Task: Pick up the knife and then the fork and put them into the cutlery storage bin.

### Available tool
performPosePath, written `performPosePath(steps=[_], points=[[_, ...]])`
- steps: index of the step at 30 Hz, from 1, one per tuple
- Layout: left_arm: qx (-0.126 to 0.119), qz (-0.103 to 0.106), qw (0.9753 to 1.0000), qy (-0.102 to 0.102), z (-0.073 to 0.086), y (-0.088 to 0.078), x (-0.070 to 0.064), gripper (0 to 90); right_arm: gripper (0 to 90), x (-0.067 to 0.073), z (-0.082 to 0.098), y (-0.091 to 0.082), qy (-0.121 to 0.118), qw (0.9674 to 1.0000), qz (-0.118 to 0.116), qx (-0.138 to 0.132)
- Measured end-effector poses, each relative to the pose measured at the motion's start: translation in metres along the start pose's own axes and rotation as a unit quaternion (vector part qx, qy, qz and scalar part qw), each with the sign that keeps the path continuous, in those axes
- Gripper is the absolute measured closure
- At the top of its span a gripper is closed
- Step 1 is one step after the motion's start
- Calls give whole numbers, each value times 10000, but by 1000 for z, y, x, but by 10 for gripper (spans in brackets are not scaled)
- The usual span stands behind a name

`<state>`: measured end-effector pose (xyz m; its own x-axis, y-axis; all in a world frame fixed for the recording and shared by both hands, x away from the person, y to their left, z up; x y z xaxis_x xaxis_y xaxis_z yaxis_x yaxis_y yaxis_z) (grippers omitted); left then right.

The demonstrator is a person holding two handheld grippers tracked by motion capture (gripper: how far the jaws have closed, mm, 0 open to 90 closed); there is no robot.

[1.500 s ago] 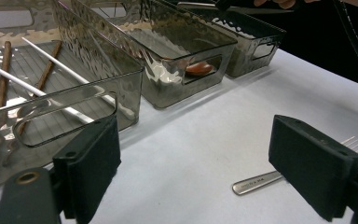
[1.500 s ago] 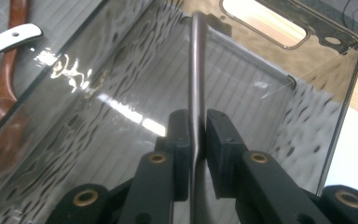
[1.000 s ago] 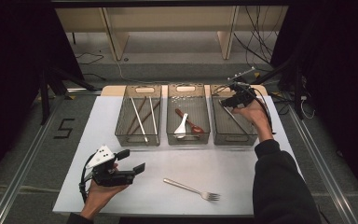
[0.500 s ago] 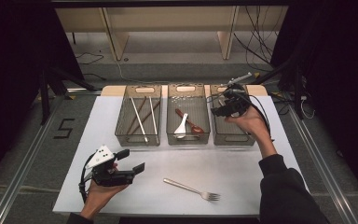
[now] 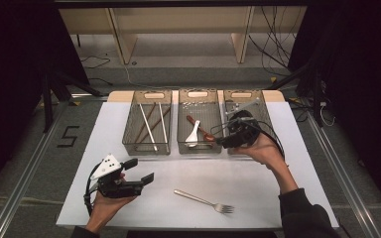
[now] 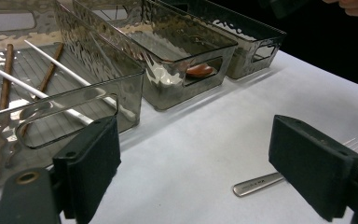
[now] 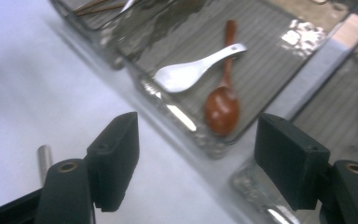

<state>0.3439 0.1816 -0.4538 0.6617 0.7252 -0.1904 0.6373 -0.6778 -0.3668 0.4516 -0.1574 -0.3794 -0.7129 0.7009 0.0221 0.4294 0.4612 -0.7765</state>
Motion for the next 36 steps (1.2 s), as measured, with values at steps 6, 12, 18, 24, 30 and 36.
performPosePath(steps=[6,12,18,24,30,36], points=[[-11,-8,10000,-7,0,0,0,160,309,22,15,4,-148,9996,-232,84],[1,-15,10000,26,0,0,0,160,300,38,26,7,-167,9993,-332,68],[-3,-13,10000,36,0,0,0,160,304,50,35,8,-214,9988,-443,21],[-9,-11,10000,58,0,0,0,160,304,62,41,14,-337,9976,-570,200],[-4,-16,10000,96,0,-1,-1,160,304,76,46,22,-451,9959,-663,426],[-25,-20,9999,101,0,-1,-1,160,304,91,49,30,-623,9929,-752,674]])
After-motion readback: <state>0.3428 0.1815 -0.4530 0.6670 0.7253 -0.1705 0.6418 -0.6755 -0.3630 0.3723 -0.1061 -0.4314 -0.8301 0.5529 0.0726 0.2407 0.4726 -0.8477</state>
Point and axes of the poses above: each handheld gripper's, and its own axes: y roughly forward along the jaws, z roughly out of its underside, x roughly to its left, the point moved 3 cm from there along y, roughly forward along the jaws, and after that the axes turned 1 degree about x, right-handed, at the moved point
